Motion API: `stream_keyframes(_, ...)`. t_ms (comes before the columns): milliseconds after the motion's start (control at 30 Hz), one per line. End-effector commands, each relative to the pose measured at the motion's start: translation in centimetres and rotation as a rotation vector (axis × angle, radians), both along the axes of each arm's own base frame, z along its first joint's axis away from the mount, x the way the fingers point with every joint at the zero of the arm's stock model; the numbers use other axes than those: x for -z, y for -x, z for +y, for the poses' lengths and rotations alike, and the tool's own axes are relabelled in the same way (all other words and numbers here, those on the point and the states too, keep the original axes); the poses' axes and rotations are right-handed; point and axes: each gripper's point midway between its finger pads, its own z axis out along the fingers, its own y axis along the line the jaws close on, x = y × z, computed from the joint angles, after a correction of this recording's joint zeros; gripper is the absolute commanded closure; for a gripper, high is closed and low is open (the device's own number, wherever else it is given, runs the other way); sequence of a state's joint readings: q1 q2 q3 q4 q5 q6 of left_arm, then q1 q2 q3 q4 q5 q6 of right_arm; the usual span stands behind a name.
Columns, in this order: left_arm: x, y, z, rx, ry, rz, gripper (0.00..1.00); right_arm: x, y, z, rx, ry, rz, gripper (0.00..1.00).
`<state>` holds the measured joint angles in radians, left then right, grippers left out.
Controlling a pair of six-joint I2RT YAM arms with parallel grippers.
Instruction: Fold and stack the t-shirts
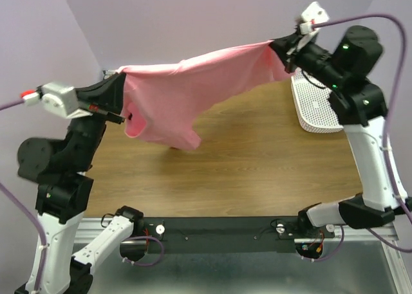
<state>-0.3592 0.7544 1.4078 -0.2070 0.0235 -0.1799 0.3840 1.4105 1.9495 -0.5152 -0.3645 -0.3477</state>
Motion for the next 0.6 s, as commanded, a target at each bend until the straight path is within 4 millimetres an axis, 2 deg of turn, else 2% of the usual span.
stream_keyframes(0,-6.0,5.6,-0.2,0.101,0.013,-0.27,1.0,-4.5,4.4,-2.7,0.041,-0.011,-0.081,0.99)
stream_keyframes(33,-6.5,6.4,-0.4,0.123,0.015,-0.298,1.0,-6.9,6.3,-3.2,0.032,-0.038,-0.139,1.0)
stream_keyframes(100,-8.1,8.7,-0.4,0.172,0.04,-0.372,1.0,-9.4,9.1,-4.1,0.017,-0.07,-0.2,0.99)
stream_keyframes(133,-8.7,10.0,-0.7,0.212,0.037,-0.413,1.0,-11.5,11.0,-4.7,0.011,-0.1,-0.248,0.99)
stream_keyframes(233,-9.7,12.6,-1.0,0.288,0.054,-0.469,1.0,-13.8,14.7,-5.6,-0.018,-0.138,-0.31,0.99)
stream_keyframes(300,-10.0,13.5,-1.2,0.322,0.064,-0.483,1.0,-14.3,16.5,-6.0,-0.039,-0.149,-0.329,1.0)
stream_keyframes(367,-10.1,14.4,-0.9,0.329,0.083,-0.494,1.0,-13.8,16.8,-5.9,-0.05,-0.144,-0.314,0.99)
stream_keyframes(433,-9.4,13.6,-0.9,0.323,0.096,-0.47,1.0,-11.2,15.4,-5.4,-0.048,-0.106,-0.256,0.99)
stream_keyframes(467,-8.2,12.4,-1.2,0.319,0.098,-0.433,1.0,-10.2,14.4,-5.3,-0.036,-0.088,-0.236,0.99)
stream_keyframes(500,-7.5,11.1,-0.9,0.287,0.125,-0.396,1.0,-7.5,12.2,-5.2,0.004,-0.043,-0.18,0.99)
stream_keyframes(533,-5.1,8.6,-1.4,0.276,0.142,-0.311,1.0,-6.4,11.0,-5.8,0.057,-0.026,-0.163,0.99)
stream_keyframes(567,-3.6,7.0,-1.6,0.261,0.154,-0.258,1.0,-5.0,10.3,-5.6,0.058,-0.002,-0.143,0.99)
